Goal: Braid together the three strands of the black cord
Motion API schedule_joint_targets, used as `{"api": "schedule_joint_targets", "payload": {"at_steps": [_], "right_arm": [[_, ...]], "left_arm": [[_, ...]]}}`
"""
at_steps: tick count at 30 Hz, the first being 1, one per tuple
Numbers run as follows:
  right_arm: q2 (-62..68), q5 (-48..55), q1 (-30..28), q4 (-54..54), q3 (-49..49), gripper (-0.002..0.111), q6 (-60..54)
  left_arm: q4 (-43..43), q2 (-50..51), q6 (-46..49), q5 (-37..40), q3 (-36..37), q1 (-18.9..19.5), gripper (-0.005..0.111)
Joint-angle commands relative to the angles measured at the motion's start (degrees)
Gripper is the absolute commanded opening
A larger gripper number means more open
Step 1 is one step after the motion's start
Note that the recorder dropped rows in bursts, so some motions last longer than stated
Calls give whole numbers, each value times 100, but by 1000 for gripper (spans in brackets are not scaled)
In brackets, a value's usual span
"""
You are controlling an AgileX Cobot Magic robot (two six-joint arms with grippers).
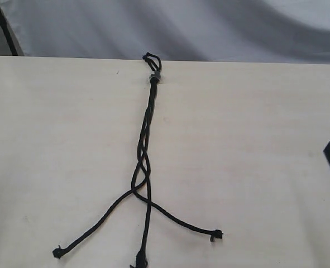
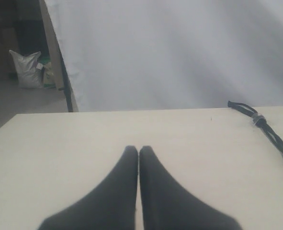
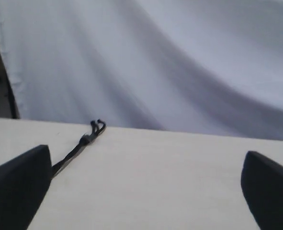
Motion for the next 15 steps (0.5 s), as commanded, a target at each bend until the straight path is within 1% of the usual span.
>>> {"api": "schedule_joint_targets", "payload": {"at_steps": [1, 7, 15], "right_arm": [[-568, -17, -335, -18, 21, 105, -18], [-990, -3, -323, -18, 117, 105, -18], [-1013, 286, -323, -18, 117, 105, -22]], "left_arm": [[-53, -21, 6, -7, 22, 17, 1], [-53, -21, 6, -7, 22, 17, 1], [-53, -21, 6, -7, 22, 17, 1]]}}
